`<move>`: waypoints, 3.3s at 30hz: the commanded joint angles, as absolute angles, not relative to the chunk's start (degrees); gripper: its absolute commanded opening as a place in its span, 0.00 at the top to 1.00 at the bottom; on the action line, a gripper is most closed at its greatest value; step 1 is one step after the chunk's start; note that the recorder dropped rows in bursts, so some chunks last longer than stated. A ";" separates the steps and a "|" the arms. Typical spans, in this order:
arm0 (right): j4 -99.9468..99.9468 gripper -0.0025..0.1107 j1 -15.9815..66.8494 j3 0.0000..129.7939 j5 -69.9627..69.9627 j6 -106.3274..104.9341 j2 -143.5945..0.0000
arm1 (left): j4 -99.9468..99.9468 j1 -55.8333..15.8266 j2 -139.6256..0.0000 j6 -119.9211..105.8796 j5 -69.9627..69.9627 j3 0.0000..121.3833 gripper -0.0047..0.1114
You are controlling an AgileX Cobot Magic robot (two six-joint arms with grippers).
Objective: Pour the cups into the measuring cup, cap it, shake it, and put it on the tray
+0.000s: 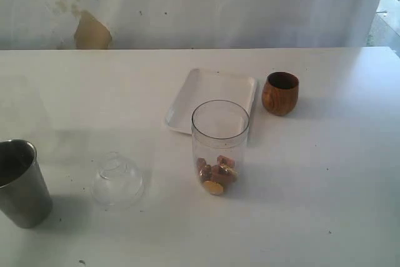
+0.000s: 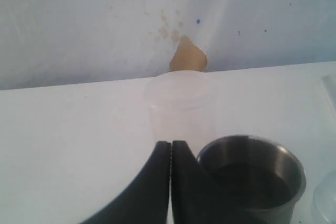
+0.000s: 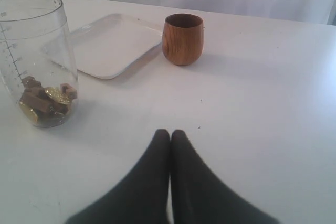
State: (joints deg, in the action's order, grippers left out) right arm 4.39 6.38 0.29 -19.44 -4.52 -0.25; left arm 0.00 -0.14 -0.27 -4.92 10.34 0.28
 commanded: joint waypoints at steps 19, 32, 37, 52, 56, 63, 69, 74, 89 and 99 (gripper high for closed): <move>4.71 0.98 6.18 0.00 -19.53 -4.29 0.00 | 0.81 -0.13 -6.50 25.23 -7.30 7.65 0.74; 4.71 0.98 6.18 0.00 -19.53 -4.29 0.00 | -9.21 -0.13 -20.52 27.53 -10.20 5.18 0.06; 4.71 0.98 6.18 0.00 -19.53 -4.29 0.00 | -27.64 -0.13 -25.74 37.72 -22.46 0.00 0.06; 4.71 0.98 6.18 0.00 -19.53 -4.29 0.00 | -40.67 -0.30 -42.44 39.30 -27.82 0.00 0.06; 4.71 0.98 6.18 0.00 -19.53 -4.29 0.00 | -36.35 -0.30 -46.58 34.66 -29.95 0.00 0.06; 4.71 0.98 6.18 0.00 -19.53 -4.29 0.00 | -29.43 -0.30 -54.18 27.79 -31.25 0.00 0.06; 4.71 0.98 6.18 0.00 -19.53 -4.29 0.00 | -28.52 -0.30 -58.93 24.45 -34.15 0.00 0.06; 4.71 0.98 6.18 0.00 -19.53 -4.29 0.00 | -23.32 -0.30 -62.27 20.51 -35.02 0.00 0.06; 4.71 0.98 6.18 0.00 -19.53 -4.29 0.00 | -21.42 -0.30 -70.23 17.71 -38.40 0.00 0.06; 4.71 0.98 6.18 0.00 -19.53 -4.29 0.00 | -18.16 -0.30 -77.17 13.37 -44.38 0.00 0.06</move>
State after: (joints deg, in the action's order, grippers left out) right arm 4.80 6.38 0.29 -19.55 -4.52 -0.25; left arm -20.19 -0.14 -75.64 14.34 -42.42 0.40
